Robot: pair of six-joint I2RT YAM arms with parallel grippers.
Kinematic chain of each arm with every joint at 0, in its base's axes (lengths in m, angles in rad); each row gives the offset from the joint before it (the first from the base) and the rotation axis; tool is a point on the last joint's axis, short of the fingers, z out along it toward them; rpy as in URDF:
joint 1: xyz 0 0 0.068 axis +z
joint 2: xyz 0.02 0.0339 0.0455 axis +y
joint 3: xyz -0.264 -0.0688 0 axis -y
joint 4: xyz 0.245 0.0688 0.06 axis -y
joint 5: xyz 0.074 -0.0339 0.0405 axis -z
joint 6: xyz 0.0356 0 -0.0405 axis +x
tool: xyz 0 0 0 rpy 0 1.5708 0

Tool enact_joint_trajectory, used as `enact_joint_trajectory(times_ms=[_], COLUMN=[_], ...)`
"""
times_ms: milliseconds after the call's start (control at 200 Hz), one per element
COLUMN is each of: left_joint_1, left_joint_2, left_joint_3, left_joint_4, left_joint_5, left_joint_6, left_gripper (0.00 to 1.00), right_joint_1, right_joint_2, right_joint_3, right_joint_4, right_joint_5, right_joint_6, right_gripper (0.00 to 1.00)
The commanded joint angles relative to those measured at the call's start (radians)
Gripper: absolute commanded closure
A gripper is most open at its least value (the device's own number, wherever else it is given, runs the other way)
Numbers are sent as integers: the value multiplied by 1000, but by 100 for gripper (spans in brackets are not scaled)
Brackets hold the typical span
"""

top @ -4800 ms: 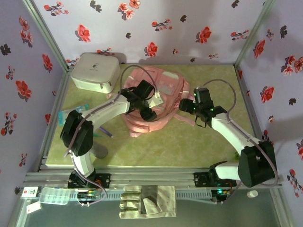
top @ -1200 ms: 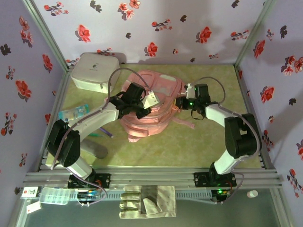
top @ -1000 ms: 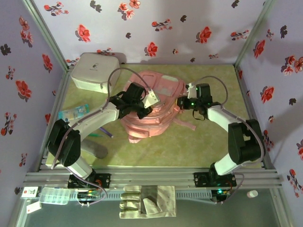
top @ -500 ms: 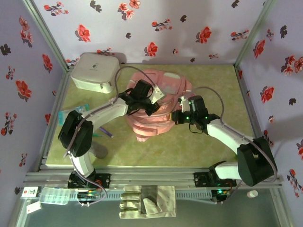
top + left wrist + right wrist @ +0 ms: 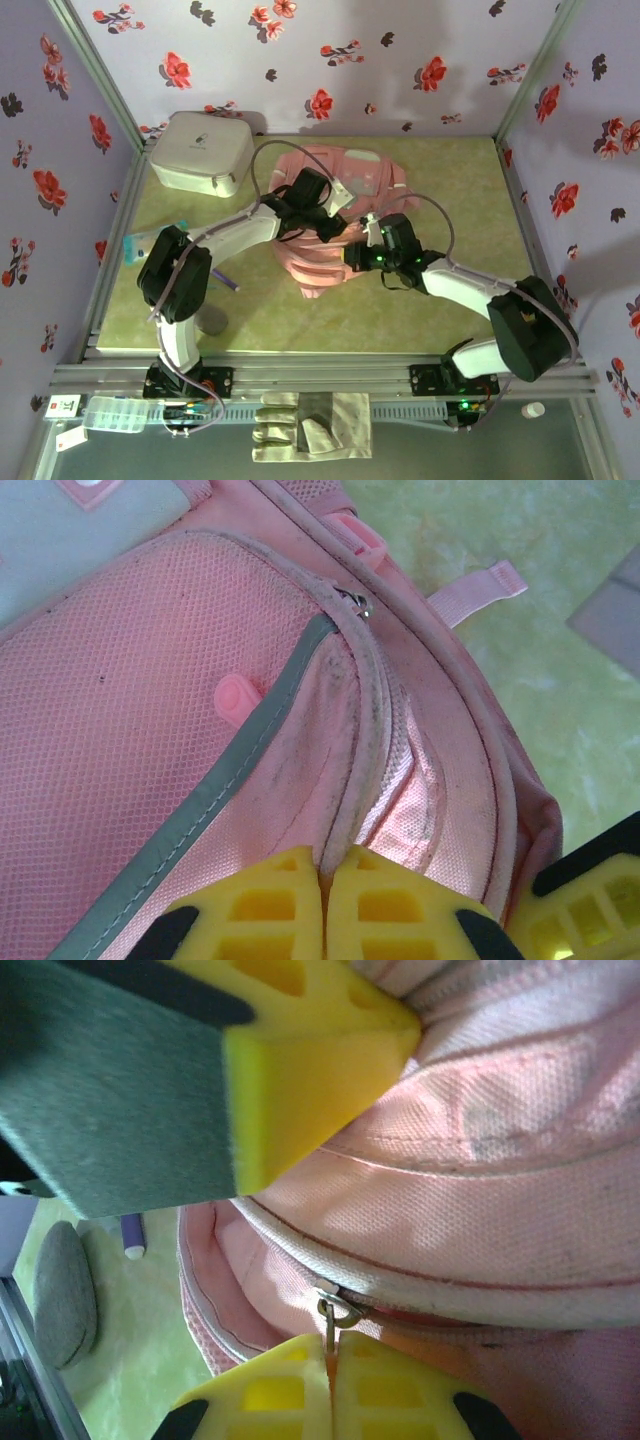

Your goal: Pack the student bag

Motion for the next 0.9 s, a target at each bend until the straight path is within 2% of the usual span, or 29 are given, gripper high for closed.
enact_joint_trajectory(times_ms=[0,75,250,365,490,675,895], left_joint_1=[8,18,38,43,43,43,43], left_joint_2=[7,-7,-61,-101,-135,-159,-155], left_joint_3=[29,16,-34,-67,-94,-123,-128], left_joint_4=[97,106,138,159,172,186,189], left_joint_5=[5,10,25,38,56,84,98], left_joint_6=[-41,-45,-46,-31,-13,6,8], left_gripper=[100,100,100,100,100,100,100], right_joint_1=[3,-15,-114,-198,-242,-253,-253], right_joint_2=[-29,-82,-218,-232,-194,-123,-22], right_joint_3=[-25,-41,-107,-123,-99,-23,51], right_joint_4=[87,82,86,101,143,204,221], right_joint_5=[42,76,121,64,-1,-64,-81], right_joint_6=[69,88,188,273,374,506,598], right_gripper=[96,88,57,41,30,24,23])
